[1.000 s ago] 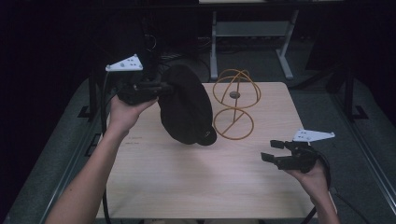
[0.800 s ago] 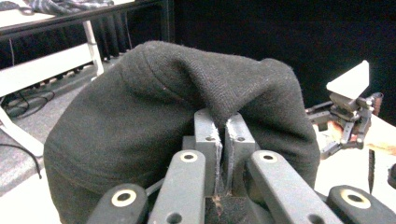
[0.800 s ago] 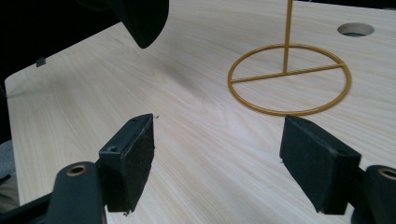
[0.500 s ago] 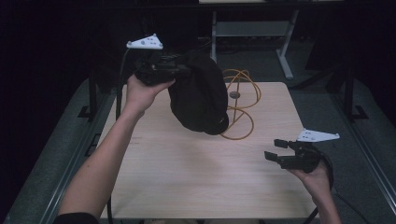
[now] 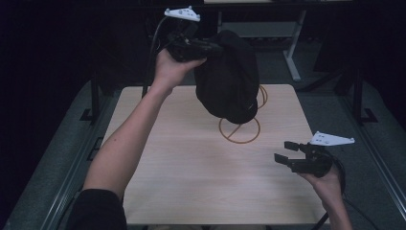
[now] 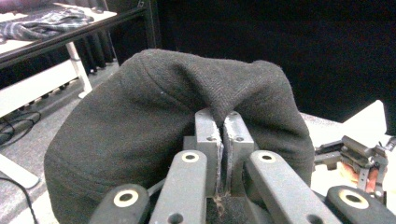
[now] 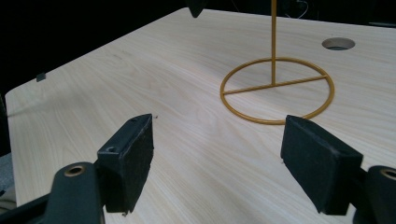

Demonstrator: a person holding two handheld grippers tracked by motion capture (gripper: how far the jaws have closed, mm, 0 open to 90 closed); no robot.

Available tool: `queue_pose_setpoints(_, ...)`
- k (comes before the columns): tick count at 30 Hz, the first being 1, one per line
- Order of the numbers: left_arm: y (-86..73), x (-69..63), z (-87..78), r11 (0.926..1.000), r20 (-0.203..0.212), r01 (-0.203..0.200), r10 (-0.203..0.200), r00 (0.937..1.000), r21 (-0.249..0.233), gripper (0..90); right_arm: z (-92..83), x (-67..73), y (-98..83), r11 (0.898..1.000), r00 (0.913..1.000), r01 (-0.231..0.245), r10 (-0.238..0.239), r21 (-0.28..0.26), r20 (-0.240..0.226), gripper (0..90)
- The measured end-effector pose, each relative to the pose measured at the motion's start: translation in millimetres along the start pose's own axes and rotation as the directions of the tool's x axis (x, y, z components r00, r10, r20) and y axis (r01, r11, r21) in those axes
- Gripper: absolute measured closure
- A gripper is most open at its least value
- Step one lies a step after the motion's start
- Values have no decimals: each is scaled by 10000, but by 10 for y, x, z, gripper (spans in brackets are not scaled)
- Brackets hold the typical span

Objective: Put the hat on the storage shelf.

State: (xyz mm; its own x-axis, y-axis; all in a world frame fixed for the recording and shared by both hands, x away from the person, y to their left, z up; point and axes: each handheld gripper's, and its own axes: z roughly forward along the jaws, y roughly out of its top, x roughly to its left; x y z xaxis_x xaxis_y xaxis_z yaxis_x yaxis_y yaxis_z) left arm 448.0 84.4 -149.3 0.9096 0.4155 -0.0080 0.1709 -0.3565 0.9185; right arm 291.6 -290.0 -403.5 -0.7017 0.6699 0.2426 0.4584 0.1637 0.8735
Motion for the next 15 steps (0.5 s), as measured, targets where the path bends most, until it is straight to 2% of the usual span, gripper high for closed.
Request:
queue_pose_setpoints(3, 40, 5, 61, 10000, -14, 33, -33, 10000, 63, 874, -8, -13, -6, 10000, 10000, -52, 52, 1, 46, 252)
queue_pose_setpoints(6, 93, 41, 191, 9996, -72, 78, -76, 9999, 273, 874, -36, -44, -27, 9999, 9997, -100, 102, -110, 236, 250)
queue_pose_setpoints(15, 115, 121, 456, 9977, -38, 337, -336, 9994, 587, 874, -31, -54, -39, 9999, 9991, -150, 148, 62, 405, 248)
